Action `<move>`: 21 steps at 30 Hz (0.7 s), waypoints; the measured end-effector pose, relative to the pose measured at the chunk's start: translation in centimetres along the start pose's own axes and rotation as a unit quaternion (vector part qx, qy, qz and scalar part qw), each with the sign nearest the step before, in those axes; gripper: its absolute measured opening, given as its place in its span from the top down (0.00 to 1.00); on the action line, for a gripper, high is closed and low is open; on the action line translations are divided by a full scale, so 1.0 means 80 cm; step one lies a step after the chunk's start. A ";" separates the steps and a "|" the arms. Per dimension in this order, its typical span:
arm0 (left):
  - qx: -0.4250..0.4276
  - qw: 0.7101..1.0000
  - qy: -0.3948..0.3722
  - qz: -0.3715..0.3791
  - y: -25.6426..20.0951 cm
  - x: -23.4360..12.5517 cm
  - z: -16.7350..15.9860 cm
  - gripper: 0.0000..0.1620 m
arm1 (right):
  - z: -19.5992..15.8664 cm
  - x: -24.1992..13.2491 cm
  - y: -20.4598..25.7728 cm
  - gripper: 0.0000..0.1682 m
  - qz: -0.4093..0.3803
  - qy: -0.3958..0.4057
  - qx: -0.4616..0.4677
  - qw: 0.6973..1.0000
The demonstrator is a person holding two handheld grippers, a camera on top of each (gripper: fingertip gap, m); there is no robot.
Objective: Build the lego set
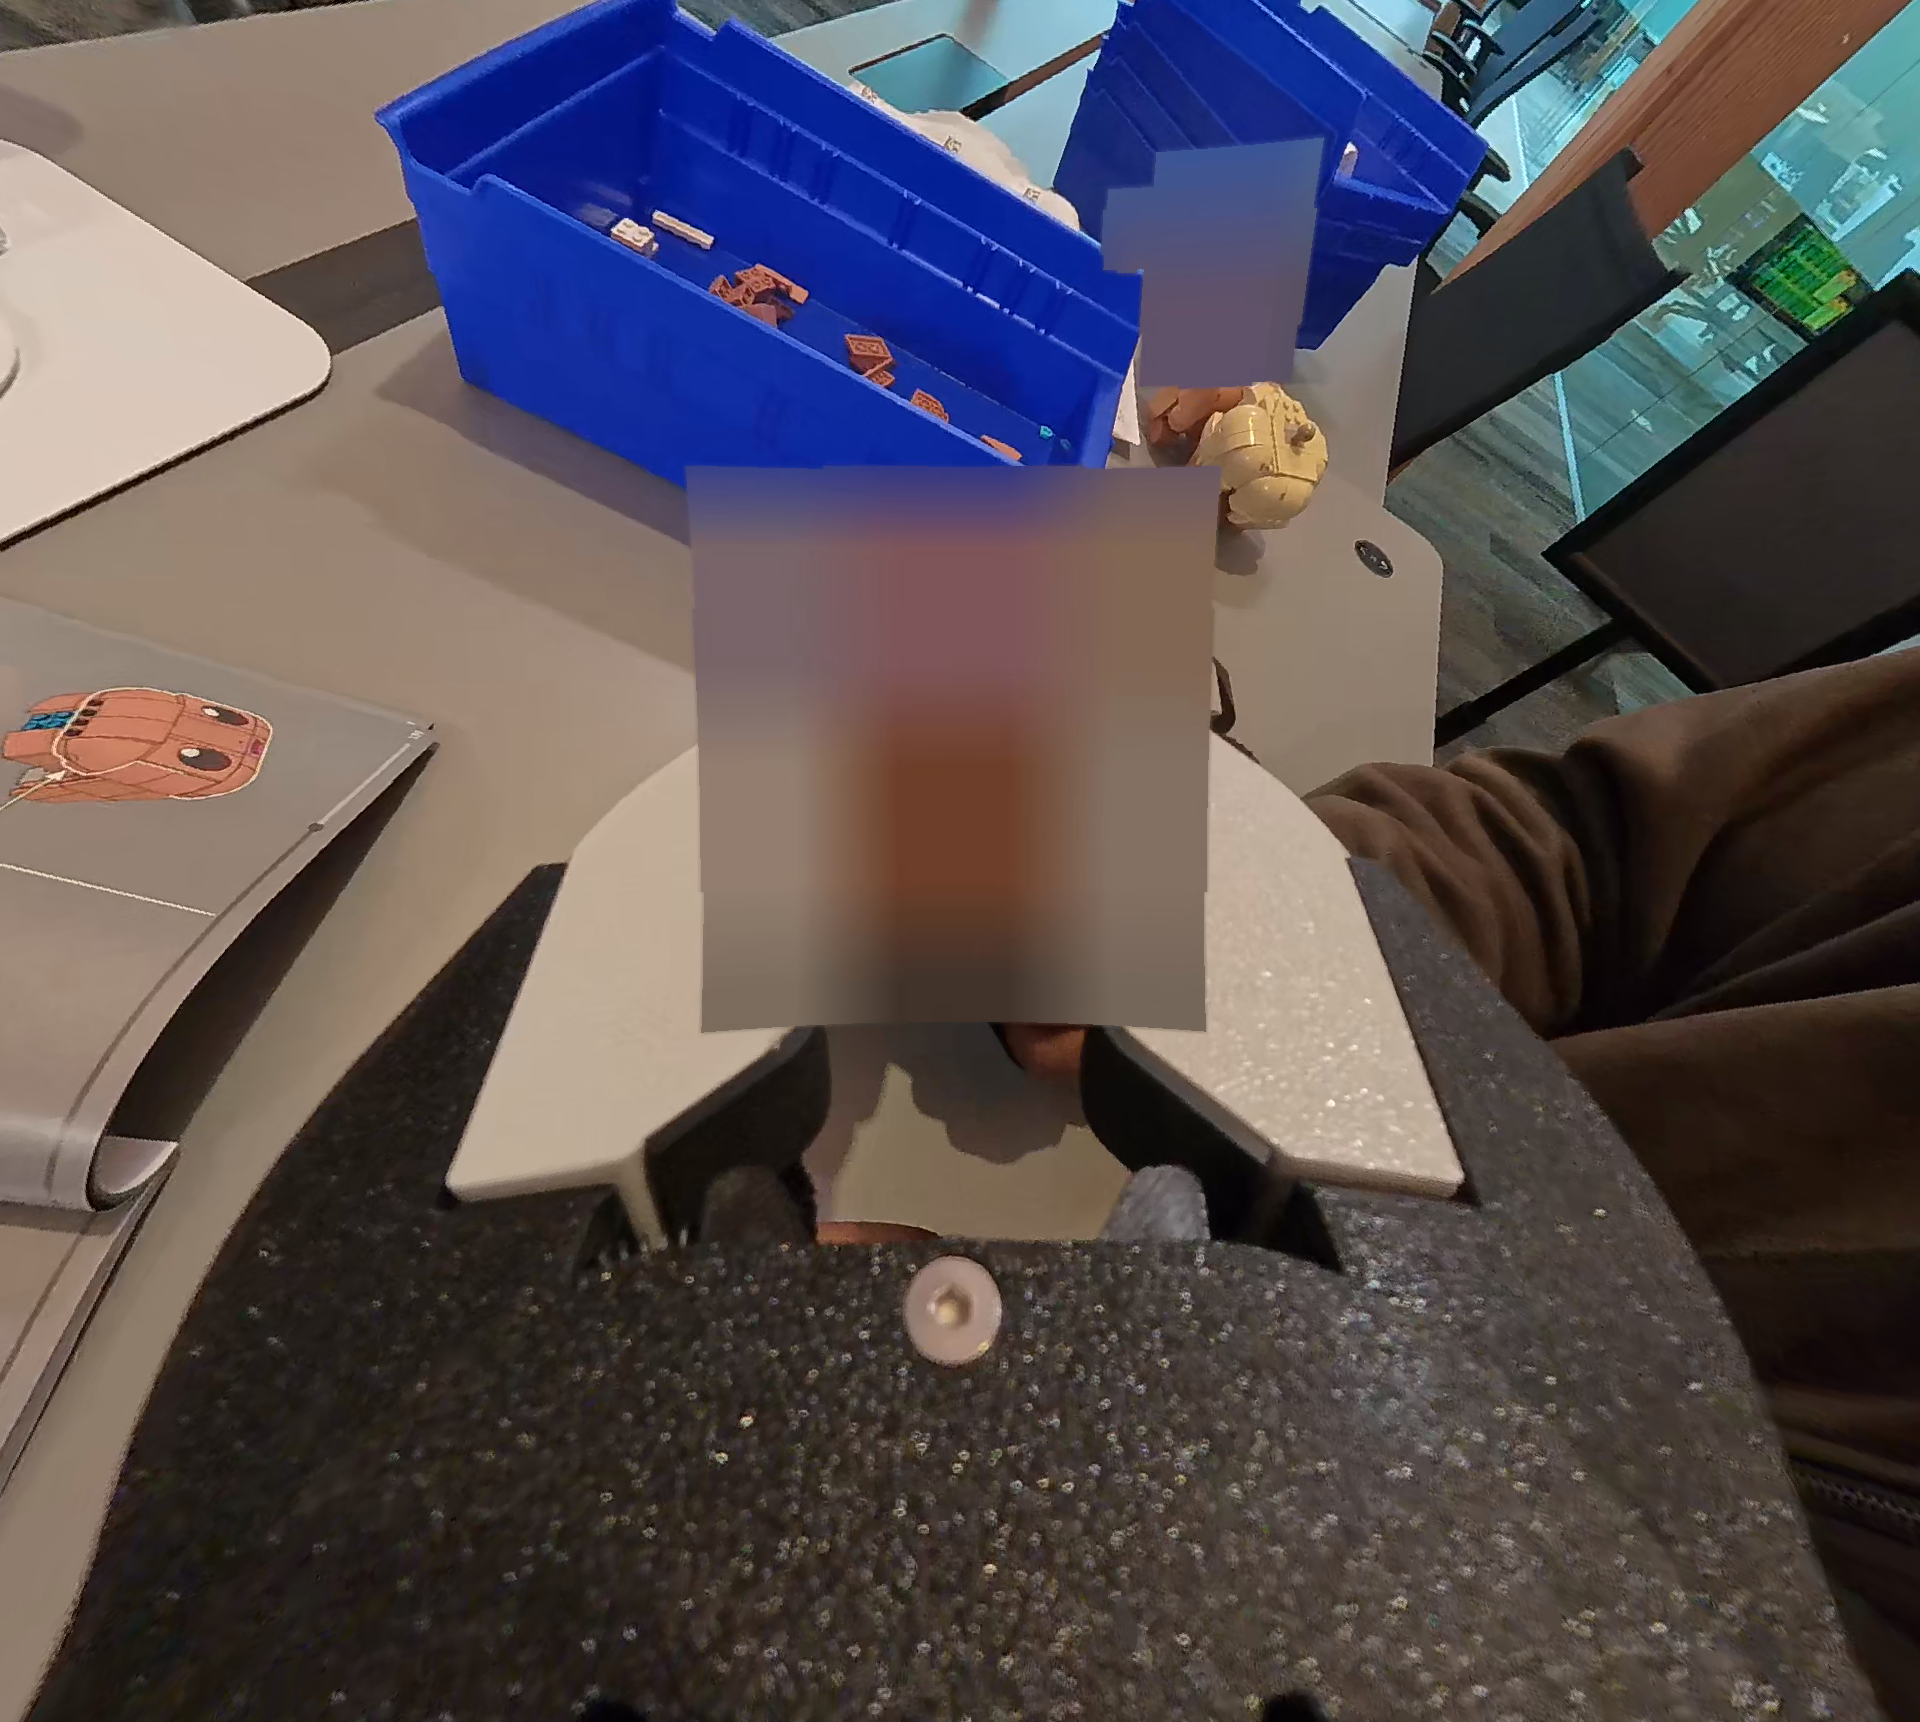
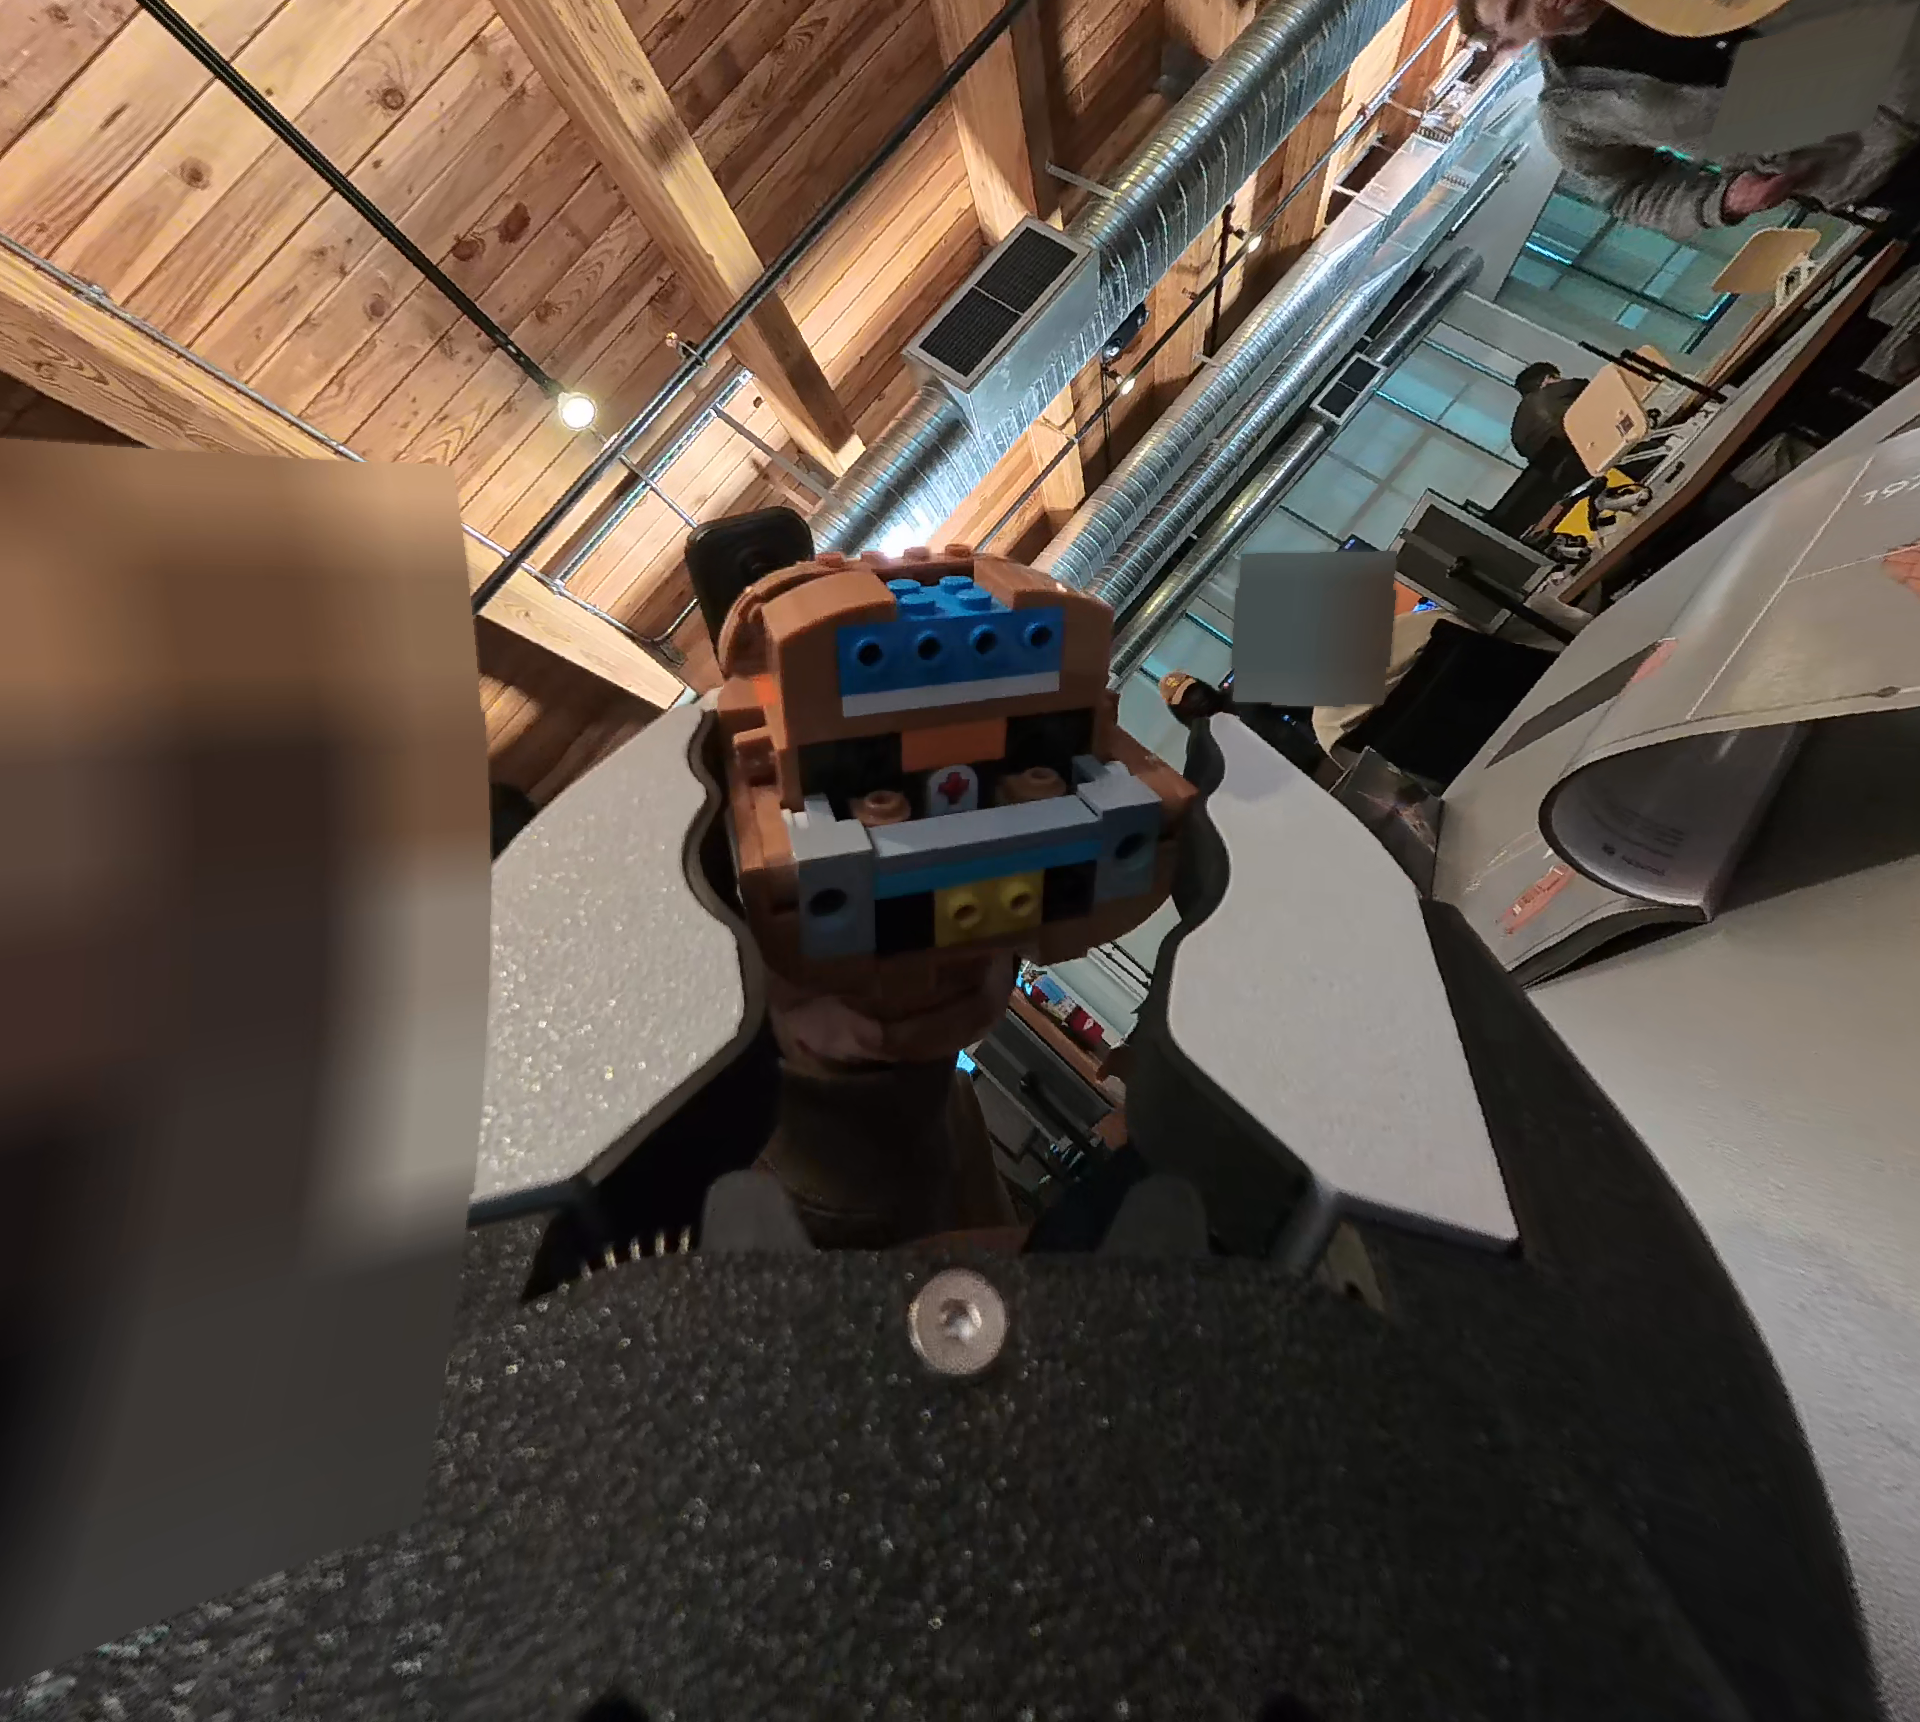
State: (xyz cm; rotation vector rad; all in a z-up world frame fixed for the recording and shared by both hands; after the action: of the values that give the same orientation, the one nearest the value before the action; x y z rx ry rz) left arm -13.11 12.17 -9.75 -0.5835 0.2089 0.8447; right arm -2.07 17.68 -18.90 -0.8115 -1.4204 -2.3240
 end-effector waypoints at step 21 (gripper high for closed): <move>0.007 1.000 -0.010 0.005 -0.007 0.008 -0.001 0.64 | -0.001 -0.003 0.001 0.50 0.019 -0.032 0.033 0.999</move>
State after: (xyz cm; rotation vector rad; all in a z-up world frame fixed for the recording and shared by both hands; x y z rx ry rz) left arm -12.27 12.21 -9.82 -0.5613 0.1988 0.8585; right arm -1.88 17.59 -19.01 -0.8934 -1.4862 -2.2298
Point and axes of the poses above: each gripper's, where its closed fingertips meet, x out along the fingers, z out of its top, y = z × x across the jaws, the point moved 8 cm from there along -x, back along the fingers, and after that the axes turned 1 degree about -x, right-handed, at the moved point
